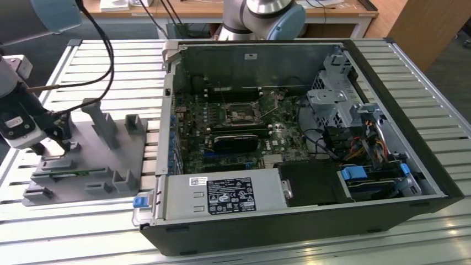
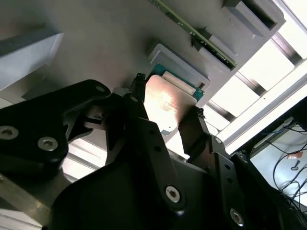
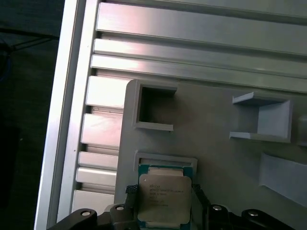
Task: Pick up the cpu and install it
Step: 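Pick up the cpu and move it towards the insertion slot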
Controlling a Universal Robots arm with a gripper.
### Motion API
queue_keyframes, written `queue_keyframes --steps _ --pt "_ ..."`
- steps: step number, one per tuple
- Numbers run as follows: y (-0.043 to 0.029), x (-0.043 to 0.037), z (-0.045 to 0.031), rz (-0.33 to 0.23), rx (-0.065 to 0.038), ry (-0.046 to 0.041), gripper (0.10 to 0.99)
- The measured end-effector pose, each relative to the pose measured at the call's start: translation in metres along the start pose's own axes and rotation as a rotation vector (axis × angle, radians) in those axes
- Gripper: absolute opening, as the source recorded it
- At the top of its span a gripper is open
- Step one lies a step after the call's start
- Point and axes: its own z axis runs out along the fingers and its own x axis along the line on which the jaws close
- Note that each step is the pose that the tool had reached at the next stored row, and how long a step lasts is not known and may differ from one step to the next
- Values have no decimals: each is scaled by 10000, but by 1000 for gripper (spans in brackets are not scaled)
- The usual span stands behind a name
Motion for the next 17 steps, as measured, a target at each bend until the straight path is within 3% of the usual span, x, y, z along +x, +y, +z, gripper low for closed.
queue_keyframes --steps 17 --pt "25 2 -632 1 0 -1 529"
